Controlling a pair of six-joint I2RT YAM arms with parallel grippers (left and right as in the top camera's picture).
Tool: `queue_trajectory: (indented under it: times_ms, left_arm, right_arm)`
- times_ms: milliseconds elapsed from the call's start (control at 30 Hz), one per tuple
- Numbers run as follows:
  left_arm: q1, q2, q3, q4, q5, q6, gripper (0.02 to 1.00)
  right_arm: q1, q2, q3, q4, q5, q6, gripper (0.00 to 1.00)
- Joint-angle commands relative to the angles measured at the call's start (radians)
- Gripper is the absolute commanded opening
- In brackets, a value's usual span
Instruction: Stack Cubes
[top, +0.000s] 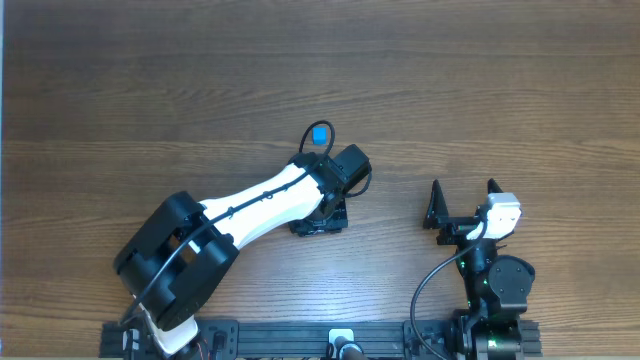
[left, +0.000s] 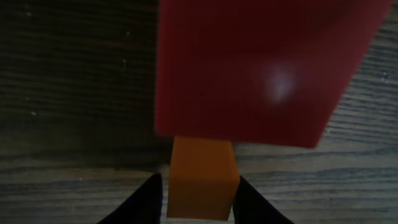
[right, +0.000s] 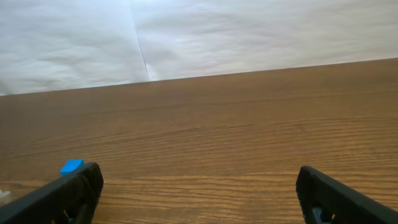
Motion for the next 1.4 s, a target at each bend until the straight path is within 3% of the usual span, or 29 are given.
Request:
queue_trajectory:
  times_ms: [33, 267, 867, 1400]
  left_arm:
    - [0.0, 0.02, -0.01, 0.003, -0.016, -0.011, 0.316]
    - [0.0, 0.02, -0.01, 0.002, -0.015, -0.011, 0.218]
    - [0.002, -0.14, 0.0, -0.076, -0.016, -0.01, 0.15]
    - [0.099, -0.088, 0.359, -0.282, -0.043, 0.151, 0.148]
  right_arm:
    - [0.0, -0.001, -0.005, -0.004, -0.011, 0.005, 0.993]
    - [0.0, -0.001, -0.005, -0.004, -0.011, 0.005, 0.993]
    - [0.0, 0.0, -0.005, -0.004, -0.011, 0.005, 0.991]
    - [0.0, -0.001, -0.005, -0.004, -0.011, 0.005, 0.993]
